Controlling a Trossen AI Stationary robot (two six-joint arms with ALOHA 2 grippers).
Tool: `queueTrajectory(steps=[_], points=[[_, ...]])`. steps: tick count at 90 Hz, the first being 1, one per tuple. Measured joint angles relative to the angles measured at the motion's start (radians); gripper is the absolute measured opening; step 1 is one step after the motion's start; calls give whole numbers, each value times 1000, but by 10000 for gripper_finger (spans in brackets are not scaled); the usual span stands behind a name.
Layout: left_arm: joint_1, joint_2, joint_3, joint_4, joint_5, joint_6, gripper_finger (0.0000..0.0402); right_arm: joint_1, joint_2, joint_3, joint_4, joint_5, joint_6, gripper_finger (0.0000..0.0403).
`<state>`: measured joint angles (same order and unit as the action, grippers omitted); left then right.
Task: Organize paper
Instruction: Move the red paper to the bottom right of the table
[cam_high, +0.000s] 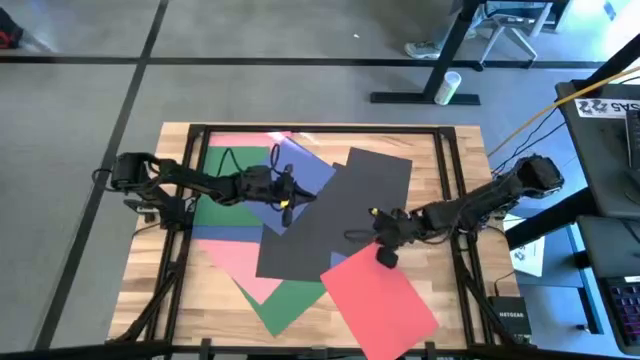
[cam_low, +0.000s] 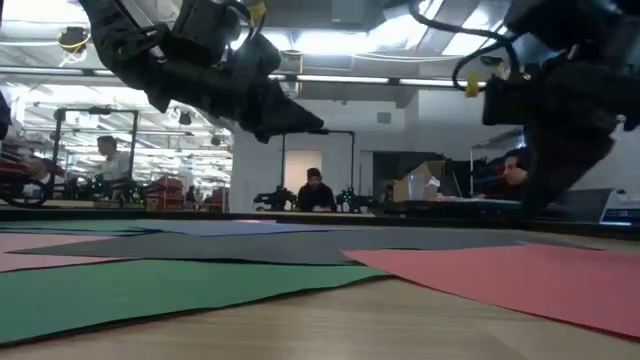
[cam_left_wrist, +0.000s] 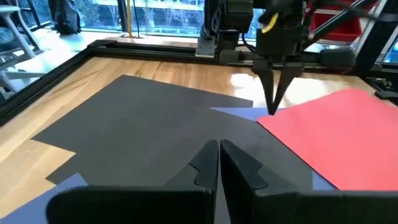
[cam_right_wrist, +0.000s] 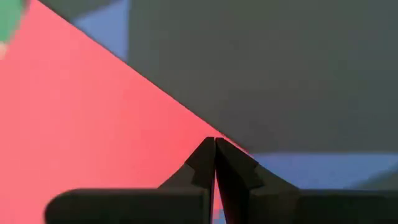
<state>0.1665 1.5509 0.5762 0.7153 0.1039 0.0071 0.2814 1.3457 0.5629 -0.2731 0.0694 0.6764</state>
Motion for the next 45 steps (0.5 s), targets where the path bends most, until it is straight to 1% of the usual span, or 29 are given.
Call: queueTrajectory(steps=[10,24,28,37,45], points=[[0,0,0,3,-4,-2,0,-22,34,0,10,-44,-4,0],[-19,1,0,21,-4,-11,0,-21,82,0,37,-89,-12,0],[-31,7,0,29,1,-8,0,-20,86,0,38,-90,-12,0],[-60,26,12,27,54,11,0,-20,90,0,37,-90,-12,0],[-88,58,42,18,61,32,0,-20,91,0,31,-91,-12,0]])
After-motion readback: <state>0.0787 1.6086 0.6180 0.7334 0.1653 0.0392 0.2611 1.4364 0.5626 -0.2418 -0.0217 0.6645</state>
